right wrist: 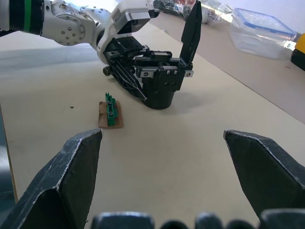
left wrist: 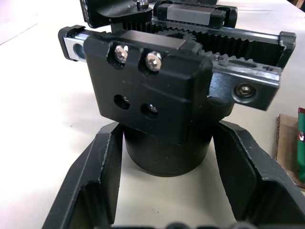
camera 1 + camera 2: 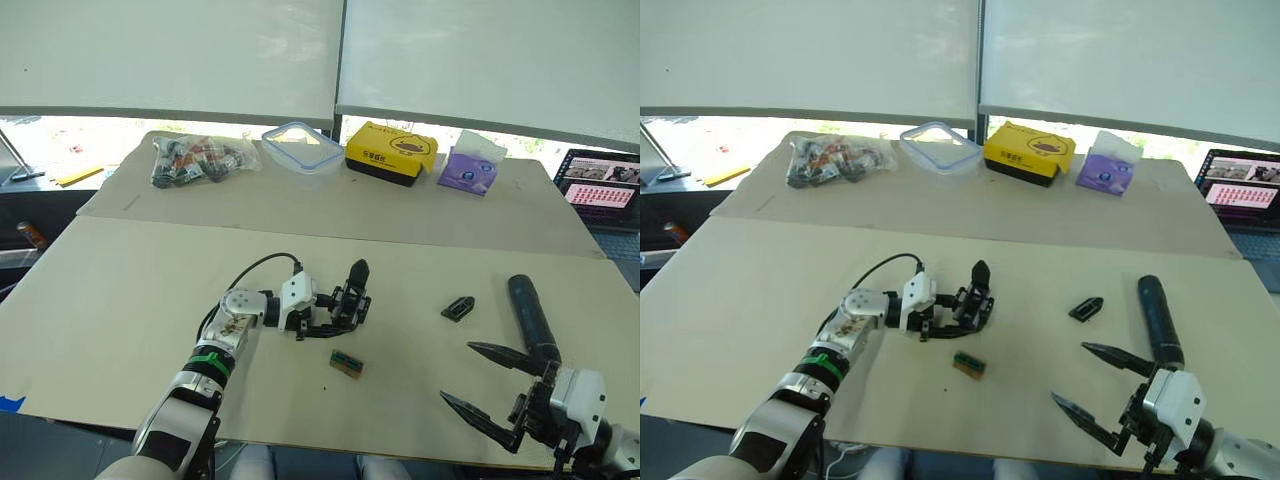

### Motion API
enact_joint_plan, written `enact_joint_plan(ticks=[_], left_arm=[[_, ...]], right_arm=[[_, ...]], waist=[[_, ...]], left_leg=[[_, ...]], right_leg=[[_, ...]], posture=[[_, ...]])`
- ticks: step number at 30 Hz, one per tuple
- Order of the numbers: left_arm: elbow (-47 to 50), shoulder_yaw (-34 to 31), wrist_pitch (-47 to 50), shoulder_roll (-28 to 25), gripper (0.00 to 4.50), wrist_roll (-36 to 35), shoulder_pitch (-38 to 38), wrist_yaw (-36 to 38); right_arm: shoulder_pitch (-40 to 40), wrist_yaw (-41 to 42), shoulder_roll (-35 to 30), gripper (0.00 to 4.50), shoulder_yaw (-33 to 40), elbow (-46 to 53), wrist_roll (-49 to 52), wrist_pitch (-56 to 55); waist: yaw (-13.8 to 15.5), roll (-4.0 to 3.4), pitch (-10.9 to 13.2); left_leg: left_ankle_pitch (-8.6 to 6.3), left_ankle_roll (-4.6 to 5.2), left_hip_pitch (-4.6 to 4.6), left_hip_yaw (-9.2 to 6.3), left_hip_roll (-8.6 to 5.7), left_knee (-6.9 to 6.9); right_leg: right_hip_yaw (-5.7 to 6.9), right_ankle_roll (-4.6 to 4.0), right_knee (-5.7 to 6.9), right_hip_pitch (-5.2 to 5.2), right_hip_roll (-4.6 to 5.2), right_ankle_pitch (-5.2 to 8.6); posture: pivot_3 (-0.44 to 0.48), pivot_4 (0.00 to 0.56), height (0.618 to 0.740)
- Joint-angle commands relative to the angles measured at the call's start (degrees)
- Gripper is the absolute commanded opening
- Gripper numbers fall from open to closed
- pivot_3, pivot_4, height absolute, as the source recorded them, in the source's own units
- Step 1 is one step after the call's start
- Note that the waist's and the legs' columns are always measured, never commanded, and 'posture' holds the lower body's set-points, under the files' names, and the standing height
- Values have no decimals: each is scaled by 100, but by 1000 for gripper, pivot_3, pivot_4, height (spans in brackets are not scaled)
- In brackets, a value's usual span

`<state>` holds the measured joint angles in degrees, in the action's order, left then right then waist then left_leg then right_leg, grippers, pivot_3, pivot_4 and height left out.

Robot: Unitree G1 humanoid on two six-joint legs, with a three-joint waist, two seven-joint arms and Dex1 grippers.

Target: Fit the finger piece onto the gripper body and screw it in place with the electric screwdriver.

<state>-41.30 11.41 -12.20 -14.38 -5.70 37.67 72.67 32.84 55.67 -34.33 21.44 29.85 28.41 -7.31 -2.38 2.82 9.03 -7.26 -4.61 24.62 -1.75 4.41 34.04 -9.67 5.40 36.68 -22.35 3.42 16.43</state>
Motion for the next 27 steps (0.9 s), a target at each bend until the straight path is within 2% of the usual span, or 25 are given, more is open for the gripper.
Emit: enact_joint_plan(ticks=[1, 2, 5, 9, 12, 15, 18, 23, 25, 27], left_arm=[[207, -30, -46, -76, 4139, 29, -96, -165], [283, -110, -34, -136, 4402, -16, -134, -223], [781, -317, 146, -493, 4402, -282, -423, -77], [2023, -864, 701, -1443, 4402, -1126, -1316, 566], [2882, -1221, 1110, -1942, 4402, -1604, -1876, 651], [3489, -1455, 1390, -2146, 4402, -1877, -2191, 504], [4020, -1586, 1632, -2222, 4402, -2094, -2324, 354], [4488, -1569, 1849, -2167, 4402, -2220, -2282, 76], [4628, -1506, 1912, -2092, 4402, -2245, -2302, -59], [4760, -1447, 1952, -2031, 4402, -2259, -2356, -158]], right_arm=[[222, -64, 7, 4500, 272, 378, 406, 170], [317, -99, 11, 4500, 329, 476, 502, 250], [706, -284, 74, 4500, 561, 796, 827, 541], [1422, -914, 456, 4500, 816, 1207, 922, 974], [1642, -2055, 579, 4500, 709, 1535, 22, 1879], [1550, -2467, 621, 4500, 517, 1776, 20, 2421], [781, -3232, 436, 4500, 415, 2040, 457, 3578], [-1385, -4901, 54, 4500, 315, 1985, 1600, 6385], [-2607, -5684, 379, 4500, 206, 1645, 1829, 7529], [-3587, -6332, 804, 4500, 174, 1306, 1640, 8523]], waist=[[-5, -1, 0], [-5, -1, -1], [-52, -3, -2], [-141, -10, -3], [-134, -12, 0], [-50, -13, 0], [-26, -16, 1], [-61, -11, 2], [-48, -11, 2], [-44, -14, 3]], left_leg=[[0, 0, 0, 0, 0, 0], [0, 0, 0, 0, 0, 0], [0, 0, 0, -2, 1, -7], [-1, -1, -12, 0, 11, -25], [-24, -38, -17, 0, 15, -25], [-30, -47, -24, 4, 12, -14], [-31, -49, -23, 6, 18, -15], [-27, -43, -15, 13, 18, -11], [-18, -28, -16, 7, 18, -20], [2, 3, 5, 1, 19, -23]], right_leg=[[0, 0, 0, 0, 0, 0], [0, 0, 0, -1, 0, 0], [0, 0, 3, -4, 0, 0], [1, -17, 14, -8, -4, 9], [9, -28, 11, -5, 0, 15], [10, -36, -9, -17, 10, 14], [11, -48, -44, -13, 10, 8], [9, -65, -66, -3, 9, -4], [10, -62, -56, -1, 2, -5], [11, -56, -43, -6, -4, -9]], posture=[[0, 150, 740], [0, 150, 740], [0, 150, 740], [0, 150, 740], [0, 150, 740], [0, 150, 740], [0, 150, 740], [0, 150, 740], [0, 150, 740], [0, 150, 740]])
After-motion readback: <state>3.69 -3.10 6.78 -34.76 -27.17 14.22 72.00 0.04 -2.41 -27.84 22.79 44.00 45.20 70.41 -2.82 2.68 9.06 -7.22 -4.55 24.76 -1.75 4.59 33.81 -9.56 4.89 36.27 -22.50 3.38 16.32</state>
